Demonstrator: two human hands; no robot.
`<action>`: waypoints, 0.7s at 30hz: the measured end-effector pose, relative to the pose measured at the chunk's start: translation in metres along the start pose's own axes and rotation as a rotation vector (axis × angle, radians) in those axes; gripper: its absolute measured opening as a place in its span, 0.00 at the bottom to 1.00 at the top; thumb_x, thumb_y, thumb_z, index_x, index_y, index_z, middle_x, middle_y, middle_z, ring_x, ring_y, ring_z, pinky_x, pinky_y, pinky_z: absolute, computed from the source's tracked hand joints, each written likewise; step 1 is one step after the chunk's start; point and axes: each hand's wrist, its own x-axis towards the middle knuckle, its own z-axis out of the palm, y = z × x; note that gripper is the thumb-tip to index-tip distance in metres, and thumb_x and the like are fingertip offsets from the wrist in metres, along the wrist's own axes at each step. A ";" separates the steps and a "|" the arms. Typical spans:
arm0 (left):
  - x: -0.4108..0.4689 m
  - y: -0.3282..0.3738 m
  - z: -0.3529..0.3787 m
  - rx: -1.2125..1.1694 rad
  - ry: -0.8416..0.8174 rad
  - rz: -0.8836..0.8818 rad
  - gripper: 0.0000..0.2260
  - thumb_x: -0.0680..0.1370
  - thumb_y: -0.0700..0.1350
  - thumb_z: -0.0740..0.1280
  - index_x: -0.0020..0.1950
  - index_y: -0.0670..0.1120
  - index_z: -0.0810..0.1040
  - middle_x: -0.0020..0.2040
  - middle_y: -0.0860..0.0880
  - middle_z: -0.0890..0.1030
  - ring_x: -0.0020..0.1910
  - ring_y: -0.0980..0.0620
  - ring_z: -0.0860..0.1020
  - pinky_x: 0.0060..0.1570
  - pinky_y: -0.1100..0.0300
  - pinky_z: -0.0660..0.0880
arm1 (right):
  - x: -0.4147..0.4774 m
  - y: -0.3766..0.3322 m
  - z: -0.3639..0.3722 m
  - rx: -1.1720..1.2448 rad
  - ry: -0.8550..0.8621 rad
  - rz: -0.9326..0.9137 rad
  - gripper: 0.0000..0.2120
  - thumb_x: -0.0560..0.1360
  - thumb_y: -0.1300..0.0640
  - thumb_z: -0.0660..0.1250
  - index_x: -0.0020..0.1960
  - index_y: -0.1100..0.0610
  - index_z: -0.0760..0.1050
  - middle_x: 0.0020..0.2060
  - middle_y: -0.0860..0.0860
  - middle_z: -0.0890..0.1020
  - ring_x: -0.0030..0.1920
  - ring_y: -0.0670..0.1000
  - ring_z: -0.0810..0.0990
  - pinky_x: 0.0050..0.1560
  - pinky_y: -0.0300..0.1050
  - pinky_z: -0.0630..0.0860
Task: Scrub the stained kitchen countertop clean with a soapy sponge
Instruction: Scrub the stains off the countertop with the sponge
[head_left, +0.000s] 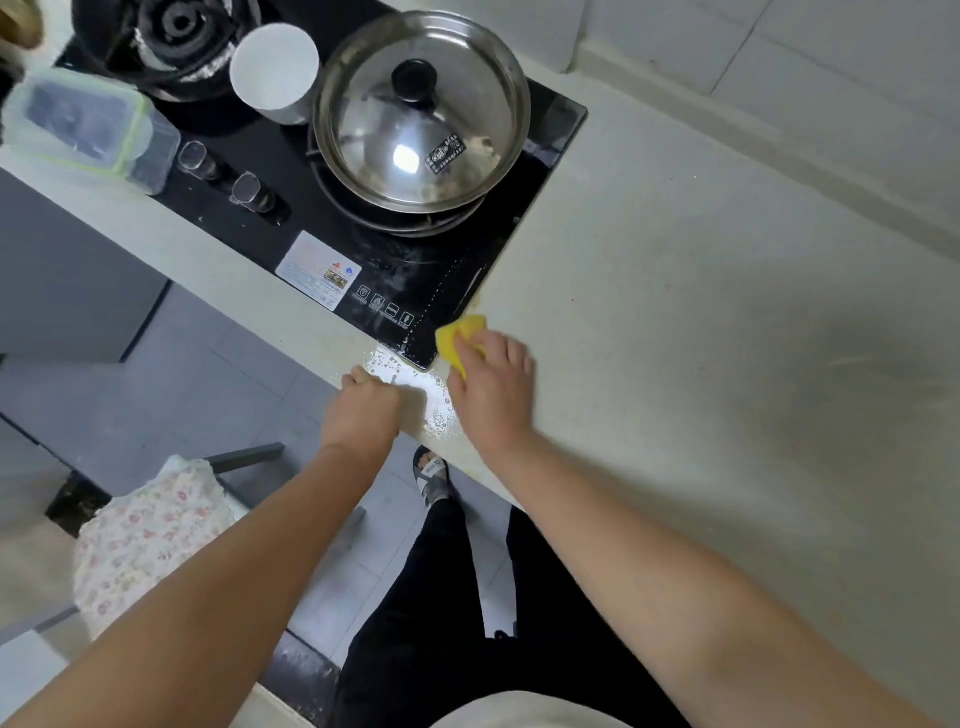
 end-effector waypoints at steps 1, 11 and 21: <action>-0.001 -0.002 0.000 -0.010 0.016 0.019 0.13 0.76 0.36 0.71 0.60 0.42 0.81 0.59 0.41 0.71 0.59 0.43 0.72 0.45 0.55 0.75 | -0.019 -0.010 0.002 0.021 -0.040 -0.049 0.20 0.71 0.51 0.68 0.63 0.48 0.78 0.55 0.49 0.77 0.54 0.57 0.73 0.52 0.54 0.71; -0.011 -0.018 0.022 -0.139 0.304 0.194 0.27 0.53 0.30 0.82 0.38 0.45 0.67 0.44 0.41 0.71 0.39 0.43 0.74 0.23 0.65 0.44 | 0.102 0.045 -0.039 0.170 0.231 0.184 0.20 0.71 0.55 0.71 0.62 0.56 0.81 0.52 0.57 0.78 0.50 0.60 0.77 0.54 0.50 0.71; -0.043 -0.059 0.039 -0.503 0.399 0.150 0.13 0.74 0.33 0.71 0.57 0.43 0.82 0.62 0.45 0.80 0.56 0.39 0.80 0.48 0.47 0.80 | -0.020 -0.059 0.025 -0.035 -0.174 -0.288 0.20 0.75 0.47 0.64 0.66 0.47 0.75 0.56 0.50 0.76 0.53 0.56 0.73 0.50 0.53 0.71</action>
